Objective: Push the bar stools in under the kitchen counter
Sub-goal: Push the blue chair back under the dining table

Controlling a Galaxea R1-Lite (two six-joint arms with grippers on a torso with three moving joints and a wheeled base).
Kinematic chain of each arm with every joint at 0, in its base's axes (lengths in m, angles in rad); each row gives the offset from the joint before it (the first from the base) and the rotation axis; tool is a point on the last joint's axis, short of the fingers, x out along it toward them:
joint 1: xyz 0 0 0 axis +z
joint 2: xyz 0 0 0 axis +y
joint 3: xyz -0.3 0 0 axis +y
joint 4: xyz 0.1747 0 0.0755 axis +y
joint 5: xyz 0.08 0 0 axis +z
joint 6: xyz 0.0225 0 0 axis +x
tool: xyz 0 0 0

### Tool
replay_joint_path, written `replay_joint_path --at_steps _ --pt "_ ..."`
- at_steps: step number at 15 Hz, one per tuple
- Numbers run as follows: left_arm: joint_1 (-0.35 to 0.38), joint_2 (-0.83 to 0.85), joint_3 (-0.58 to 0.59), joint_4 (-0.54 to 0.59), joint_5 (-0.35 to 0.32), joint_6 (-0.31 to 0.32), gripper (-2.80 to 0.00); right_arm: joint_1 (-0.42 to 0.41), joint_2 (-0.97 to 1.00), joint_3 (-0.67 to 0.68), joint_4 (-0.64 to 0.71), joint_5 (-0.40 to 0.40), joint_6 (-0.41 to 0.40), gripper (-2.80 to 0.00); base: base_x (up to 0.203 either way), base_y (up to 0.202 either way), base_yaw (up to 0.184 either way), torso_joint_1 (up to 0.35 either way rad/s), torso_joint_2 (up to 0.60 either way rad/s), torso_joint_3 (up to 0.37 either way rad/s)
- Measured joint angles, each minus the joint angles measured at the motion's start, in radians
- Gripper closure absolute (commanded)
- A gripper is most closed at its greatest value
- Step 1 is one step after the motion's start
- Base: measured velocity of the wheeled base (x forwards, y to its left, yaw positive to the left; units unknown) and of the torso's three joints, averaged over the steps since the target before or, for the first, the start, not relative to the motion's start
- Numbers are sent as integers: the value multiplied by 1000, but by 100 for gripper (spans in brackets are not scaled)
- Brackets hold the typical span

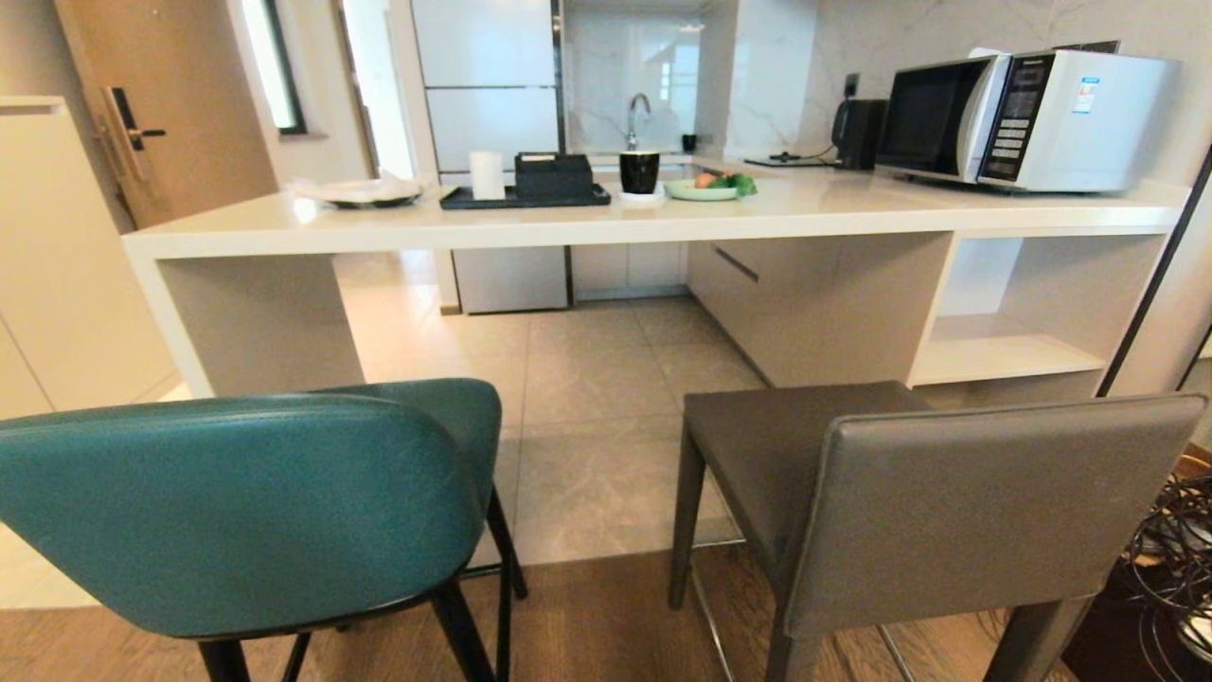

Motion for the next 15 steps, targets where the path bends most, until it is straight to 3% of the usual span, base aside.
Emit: replay_joint_path --at_steps 15 --pt "2 0 0 2 1 -1 0 0 0 0 0 0 0 0 0 197 -2 3 2 3"
